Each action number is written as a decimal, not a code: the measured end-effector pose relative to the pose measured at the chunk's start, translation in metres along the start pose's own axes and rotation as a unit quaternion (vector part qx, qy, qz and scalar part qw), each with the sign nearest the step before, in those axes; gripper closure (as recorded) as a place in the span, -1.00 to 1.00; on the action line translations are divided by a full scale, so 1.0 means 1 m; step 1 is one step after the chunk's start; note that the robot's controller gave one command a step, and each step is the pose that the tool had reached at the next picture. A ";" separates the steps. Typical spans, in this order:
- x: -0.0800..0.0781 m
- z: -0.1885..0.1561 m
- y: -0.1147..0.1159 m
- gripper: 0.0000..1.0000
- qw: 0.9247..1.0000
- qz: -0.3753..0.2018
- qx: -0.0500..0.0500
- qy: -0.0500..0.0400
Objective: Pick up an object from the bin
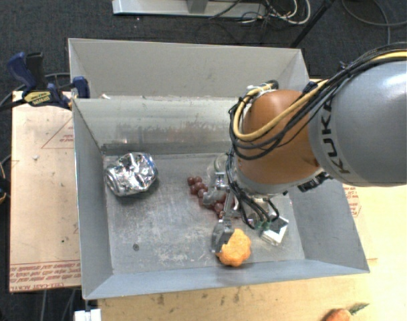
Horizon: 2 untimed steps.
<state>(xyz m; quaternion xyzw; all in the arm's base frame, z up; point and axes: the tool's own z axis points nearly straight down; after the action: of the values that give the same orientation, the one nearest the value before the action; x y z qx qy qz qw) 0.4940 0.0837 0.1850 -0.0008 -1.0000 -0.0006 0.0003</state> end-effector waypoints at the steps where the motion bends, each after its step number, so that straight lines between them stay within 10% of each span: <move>1: 0.000 0.000 0.000 -1.00 1.000 0.000 0.000 0.000; 2: 0.001 0.050 -0.034 -1.00 0.999 -0.050 0.000 -0.002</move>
Offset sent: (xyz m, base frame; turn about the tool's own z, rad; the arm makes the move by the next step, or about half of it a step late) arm -0.0038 -0.0803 -0.1150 -0.2175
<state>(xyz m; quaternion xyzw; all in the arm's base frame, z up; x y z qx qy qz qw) 0.4932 0.0494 0.1352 0.0488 -0.9988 -0.0006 -0.0019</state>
